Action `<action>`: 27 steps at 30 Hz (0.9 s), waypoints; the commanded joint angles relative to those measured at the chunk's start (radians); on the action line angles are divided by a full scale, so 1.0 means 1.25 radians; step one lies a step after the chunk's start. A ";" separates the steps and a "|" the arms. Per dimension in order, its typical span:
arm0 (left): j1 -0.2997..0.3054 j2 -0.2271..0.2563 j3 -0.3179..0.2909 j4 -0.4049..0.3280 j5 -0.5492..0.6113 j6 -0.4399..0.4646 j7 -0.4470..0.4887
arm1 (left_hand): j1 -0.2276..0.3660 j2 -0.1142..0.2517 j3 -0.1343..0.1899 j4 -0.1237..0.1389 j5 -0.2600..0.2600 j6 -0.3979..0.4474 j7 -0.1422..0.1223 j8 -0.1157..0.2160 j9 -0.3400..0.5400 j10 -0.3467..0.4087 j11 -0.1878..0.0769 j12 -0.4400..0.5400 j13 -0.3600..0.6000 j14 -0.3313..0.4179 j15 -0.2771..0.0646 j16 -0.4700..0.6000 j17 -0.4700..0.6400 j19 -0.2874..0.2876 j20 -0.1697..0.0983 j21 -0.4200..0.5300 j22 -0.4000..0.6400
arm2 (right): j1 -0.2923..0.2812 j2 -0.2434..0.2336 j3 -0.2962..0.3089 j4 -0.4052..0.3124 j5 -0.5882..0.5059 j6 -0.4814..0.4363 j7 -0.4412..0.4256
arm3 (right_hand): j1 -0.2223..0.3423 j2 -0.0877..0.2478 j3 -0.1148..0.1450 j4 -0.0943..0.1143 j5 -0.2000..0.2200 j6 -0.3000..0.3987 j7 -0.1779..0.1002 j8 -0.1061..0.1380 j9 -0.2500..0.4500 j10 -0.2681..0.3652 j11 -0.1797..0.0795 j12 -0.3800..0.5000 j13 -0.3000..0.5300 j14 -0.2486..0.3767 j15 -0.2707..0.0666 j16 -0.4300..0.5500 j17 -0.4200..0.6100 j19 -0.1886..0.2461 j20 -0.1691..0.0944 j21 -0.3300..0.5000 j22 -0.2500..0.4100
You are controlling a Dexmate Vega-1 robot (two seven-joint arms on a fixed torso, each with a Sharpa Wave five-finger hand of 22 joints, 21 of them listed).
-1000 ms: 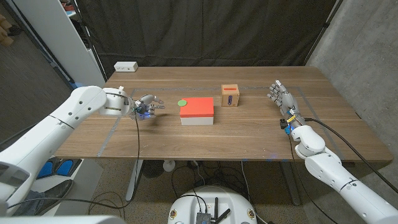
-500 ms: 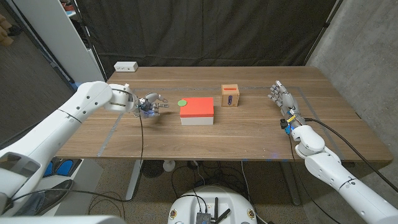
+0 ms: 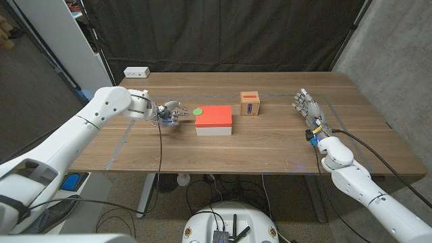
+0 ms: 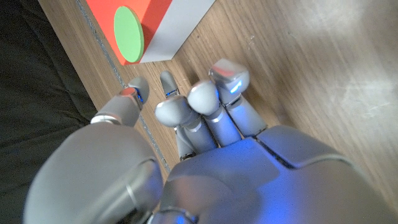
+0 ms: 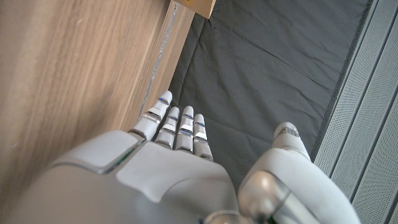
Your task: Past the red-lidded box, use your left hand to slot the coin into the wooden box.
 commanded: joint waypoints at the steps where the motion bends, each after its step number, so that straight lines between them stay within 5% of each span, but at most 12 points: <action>1: -0.007 -0.031 0.003 0.000 0.036 0.011 0.004 | 0.004 0.006 -0.005 0.001 -0.001 0.001 0.000 0.005 -0.002 -0.002 -0.001 -0.001 0.002 0.005 -0.002 -0.001 0.003 0.003 -0.008 -0.003 0.003 | -0.013 -0.004 0.009 0.005 0.009 0.003 -0.002 | -0.001 0.007 0.001 -0.004 -0.001 0.005 -0.002 0.000 0.003 0.007 0.000 0.000 0.001 0.010 -0.001 0.003 0.002 0.007 0.001 0.002 0.001; 27: 0.019 -0.044 -0.024 -0.030 0.042 0.018 0.015 | 0.014 0.010 -0.018 0.002 0.000 0.001 0.014 0.022 -0.033 -0.003 -0.002 -0.009 0.000 0.002 -0.002 -0.005 0.007 -0.001 -0.008 -0.003 0.007 | -0.023 -0.002 0.016 0.009 0.019 0.020 0.008 | -0.003 0.009 -0.002 -0.008 -0.001 0.009 -0.001 -0.002 0.003 0.011 0.000 -0.002 0.001 0.015 -0.001 0.004 0.000 0.012 0.001 0.003 0.001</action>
